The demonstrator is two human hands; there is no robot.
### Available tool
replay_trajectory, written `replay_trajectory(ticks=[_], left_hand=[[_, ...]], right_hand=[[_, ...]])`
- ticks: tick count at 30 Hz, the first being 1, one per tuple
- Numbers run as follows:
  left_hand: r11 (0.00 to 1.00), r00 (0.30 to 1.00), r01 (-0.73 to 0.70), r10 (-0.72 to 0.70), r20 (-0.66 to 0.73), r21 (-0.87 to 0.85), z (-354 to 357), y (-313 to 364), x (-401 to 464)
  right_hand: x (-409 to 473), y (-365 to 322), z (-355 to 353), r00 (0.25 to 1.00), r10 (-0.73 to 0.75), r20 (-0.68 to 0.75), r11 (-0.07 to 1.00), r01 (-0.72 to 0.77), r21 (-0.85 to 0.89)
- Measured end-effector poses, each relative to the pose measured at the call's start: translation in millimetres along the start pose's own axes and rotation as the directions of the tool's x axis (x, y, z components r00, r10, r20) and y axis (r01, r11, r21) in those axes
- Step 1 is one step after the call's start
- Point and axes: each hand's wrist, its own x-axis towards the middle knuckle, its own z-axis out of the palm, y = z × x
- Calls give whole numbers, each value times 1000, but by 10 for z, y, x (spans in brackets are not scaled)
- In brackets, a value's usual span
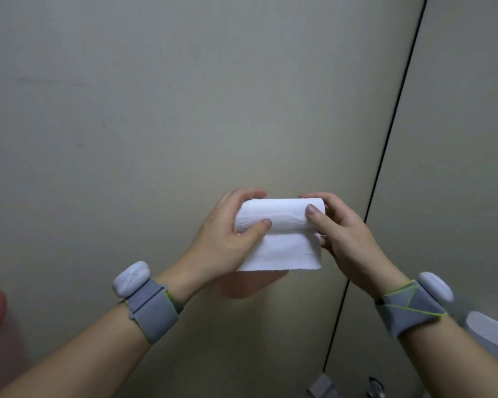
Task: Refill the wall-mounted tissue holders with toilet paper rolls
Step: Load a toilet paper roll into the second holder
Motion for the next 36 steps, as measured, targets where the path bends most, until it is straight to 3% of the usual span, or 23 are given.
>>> replay_trajectory(ticks=[5,7,12,17,24,28,31,33,36], left_hand=[[989,991,126,-130,-37,-83,-27,-52,347],[990,983,141,-143,-116,-28,17,-112,492],[981,973,154,-130,-190,115,19,-162,712],[958,977,183,-151,-153,219,10,-123,783],[895,968,242,-196,-156,375,-78,-117,732],[917,944,316,-278,-180,243,-148,-177,726],[938,938,323,-300,-173,123,-166,-217,742],[947,945,309,-295,-143,89,-166,-199,751],[944,954,296,-284,-99,145,-167,-187,762]], right_hand=[[593,173,-13,983,-39,178,998,28,65],[843,277,-22,955,-44,294,995,14,103],[1331,326,-35,902,-76,426,992,26,122],[1686,429,-59,841,-152,519,980,60,191],[1901,568,-84,750,-123,650,964,-66,259],[1927,565,-89,725,-214,654,977,148,155],[1942,501,-88,709,-334,621,926,369,77],[1946,468,-110,715,-353,604,920,383,84],[1936,437,-147,749,-303,589,949,291,118]])
